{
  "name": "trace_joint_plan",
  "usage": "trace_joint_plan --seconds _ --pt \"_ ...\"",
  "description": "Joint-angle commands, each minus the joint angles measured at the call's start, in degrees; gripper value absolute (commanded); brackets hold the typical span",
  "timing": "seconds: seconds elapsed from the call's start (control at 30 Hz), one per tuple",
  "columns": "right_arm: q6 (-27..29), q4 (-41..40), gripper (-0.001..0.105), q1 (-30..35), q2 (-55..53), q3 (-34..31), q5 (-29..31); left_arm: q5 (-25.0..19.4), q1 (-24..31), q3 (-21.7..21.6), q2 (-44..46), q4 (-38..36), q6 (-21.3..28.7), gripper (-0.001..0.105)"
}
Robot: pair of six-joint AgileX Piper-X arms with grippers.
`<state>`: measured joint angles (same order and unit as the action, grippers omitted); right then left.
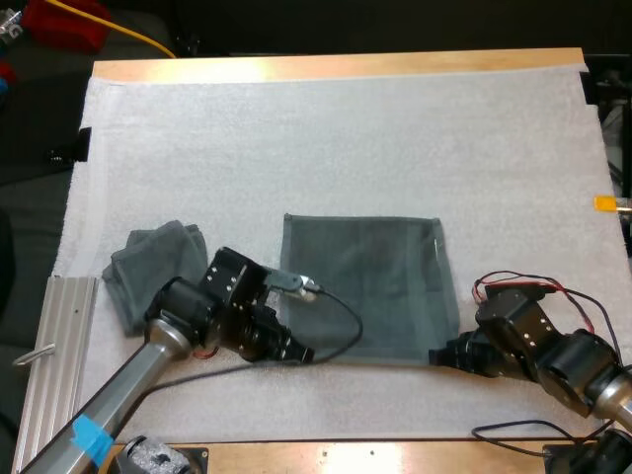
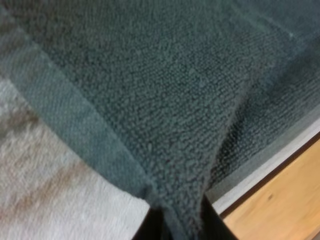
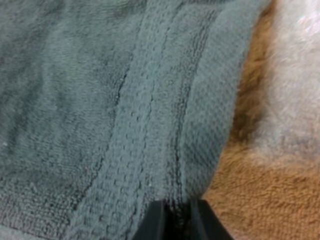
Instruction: Pick towel from pile, fold and stack
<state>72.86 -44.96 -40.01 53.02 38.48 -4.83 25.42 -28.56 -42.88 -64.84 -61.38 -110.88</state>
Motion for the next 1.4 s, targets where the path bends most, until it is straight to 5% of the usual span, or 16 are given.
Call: trace_joint_plan --seconds 0.0,0.53,0.7,0.9,1.07,1.37 --pt "-0.16 -2.93 0.001 -0.43 -0.71 0.59 1.14 -2.81 -0.65 -0.36 1.08 -2.24 -0.25 0.000" --pt "-11.93 -11.40 0.001 -10.28 -1.78 1.33 3.78 -8.15 -11.85 -0.36 3.66 -8.31 -3.13 0.000" --pt "-16.84 -6.45 0.001 -10.18 -1.78 1.33 5.18 -6.88 -7.89 -0.36 0.89 -6.81 -2.75 0.000" --pt "-22.71 0.36 0.001 -8.87 -0.56 1.33 7.42 1.97 1.06 -0.36 -4.27 -3.23 0.00 0.000" --pt "-24.23 4.31 0.001 -2.69 4.11 1.33 2.18 8.10 6.53 -0.36 -6.50 1.21 0.60 0.000" --pt "-25.19 15.00 0.001 6.93 9.84 1.39 -3.92 9.24 11.98 -0.36 -7.14 9.99 -1.36 0.000"
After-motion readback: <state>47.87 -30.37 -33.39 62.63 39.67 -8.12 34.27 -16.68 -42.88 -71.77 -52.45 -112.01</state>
